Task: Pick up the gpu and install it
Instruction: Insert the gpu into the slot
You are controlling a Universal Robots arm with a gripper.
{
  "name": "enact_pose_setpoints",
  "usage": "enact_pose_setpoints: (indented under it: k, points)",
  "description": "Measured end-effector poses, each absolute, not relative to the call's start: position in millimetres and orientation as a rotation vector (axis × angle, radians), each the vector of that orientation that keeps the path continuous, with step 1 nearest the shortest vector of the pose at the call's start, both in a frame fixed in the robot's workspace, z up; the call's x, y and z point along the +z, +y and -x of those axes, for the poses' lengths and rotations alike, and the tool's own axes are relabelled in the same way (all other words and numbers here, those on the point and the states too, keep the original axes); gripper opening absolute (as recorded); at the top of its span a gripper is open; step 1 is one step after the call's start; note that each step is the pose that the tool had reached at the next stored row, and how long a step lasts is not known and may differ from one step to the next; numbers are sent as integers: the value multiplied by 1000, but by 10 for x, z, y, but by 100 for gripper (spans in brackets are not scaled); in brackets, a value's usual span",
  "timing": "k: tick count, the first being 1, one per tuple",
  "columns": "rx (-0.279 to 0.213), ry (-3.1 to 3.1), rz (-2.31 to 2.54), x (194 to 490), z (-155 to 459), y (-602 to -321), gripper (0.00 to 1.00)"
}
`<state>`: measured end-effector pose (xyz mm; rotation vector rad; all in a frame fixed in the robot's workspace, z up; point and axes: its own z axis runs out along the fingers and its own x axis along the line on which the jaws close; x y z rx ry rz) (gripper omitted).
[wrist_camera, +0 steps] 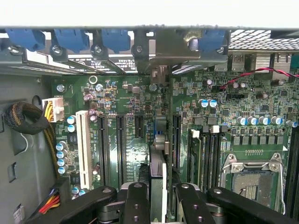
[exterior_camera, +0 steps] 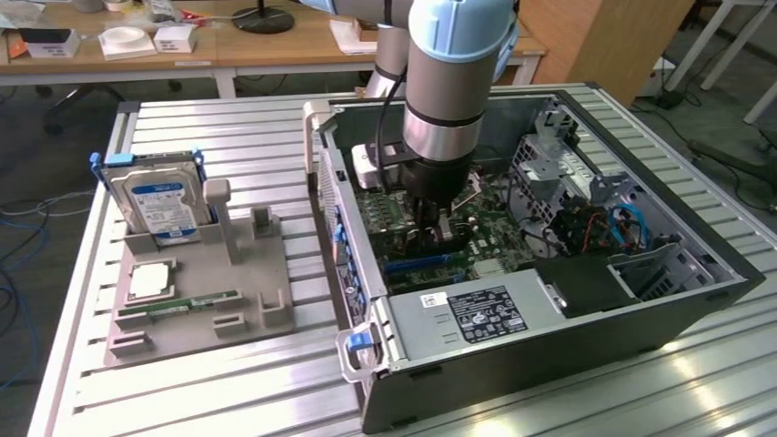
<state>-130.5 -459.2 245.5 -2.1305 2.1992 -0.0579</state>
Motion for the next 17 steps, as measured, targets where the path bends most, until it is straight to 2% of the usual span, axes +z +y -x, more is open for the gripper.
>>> enact_pose_setpoints:
  k: [17]
  points:
    - [-57,2199,2130,2384,1311,-4593,27]
